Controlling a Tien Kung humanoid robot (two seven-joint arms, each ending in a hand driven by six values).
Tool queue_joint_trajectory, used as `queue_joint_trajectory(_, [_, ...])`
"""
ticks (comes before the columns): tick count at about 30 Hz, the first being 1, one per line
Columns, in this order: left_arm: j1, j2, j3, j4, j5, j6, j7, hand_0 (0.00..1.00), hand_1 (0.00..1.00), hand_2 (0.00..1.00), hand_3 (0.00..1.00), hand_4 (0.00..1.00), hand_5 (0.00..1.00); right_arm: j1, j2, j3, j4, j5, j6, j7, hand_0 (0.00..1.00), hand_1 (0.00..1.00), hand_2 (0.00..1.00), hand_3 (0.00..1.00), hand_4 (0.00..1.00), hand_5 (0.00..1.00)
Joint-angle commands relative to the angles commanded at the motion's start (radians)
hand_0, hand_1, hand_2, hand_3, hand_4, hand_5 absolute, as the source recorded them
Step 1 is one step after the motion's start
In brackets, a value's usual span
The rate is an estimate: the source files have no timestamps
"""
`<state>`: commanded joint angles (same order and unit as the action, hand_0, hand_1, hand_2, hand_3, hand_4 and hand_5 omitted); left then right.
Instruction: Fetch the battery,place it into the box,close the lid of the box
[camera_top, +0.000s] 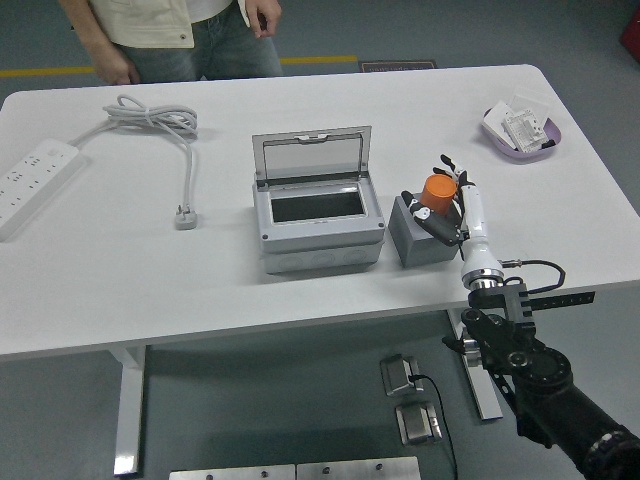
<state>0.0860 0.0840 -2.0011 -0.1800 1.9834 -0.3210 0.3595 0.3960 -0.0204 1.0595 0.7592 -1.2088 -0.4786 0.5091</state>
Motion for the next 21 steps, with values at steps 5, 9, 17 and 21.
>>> queue_joint_trajectory(5, [-0.001,-0.002,0.000,0.000,0.000,0.000,-0.002,0.728,0.800,0.832,0.932,0.952,0.721,0.000,0.001,-0.001,0.006,-0.001,-0.001,-0.004,0.786,0.825,0.820,0.904,0.789,0.225])
queue_joint_trajectory(9, [-0.001,-0.003,-0.001,0.000,0.000,0.001,-0.004,0.727,0.800,0.832,0.931,0.951,0.723,-0.001,0.001,-0.004,0.007,0.002,-0.002,-0.007,0.777,0.810,0.804,0.892,0.693,0.157])
queue_joint_trajectory(17, [0.001,-0.004,0.005,0.000,-0.003,0.015,-0.012,0.724,0.799,0.831,0.929,0.951,0.724,-0.001,0.002,-0.005,0.009,0.002,-0.004,-0.014,0.767,0.792,0.775,0.834,0.564,0.102])
queue_joint_trajectory(21, [0.001,-0.006,0.007,0.000,-0.004,0.018,-0.015,0.722,0.799,0.831,0.928,0.951,0.725,0.000,0.002,-0.006,0.010,0.001,-0.008,-0.016,0.759,0.776,0.763,0.771,0.337,0.065])
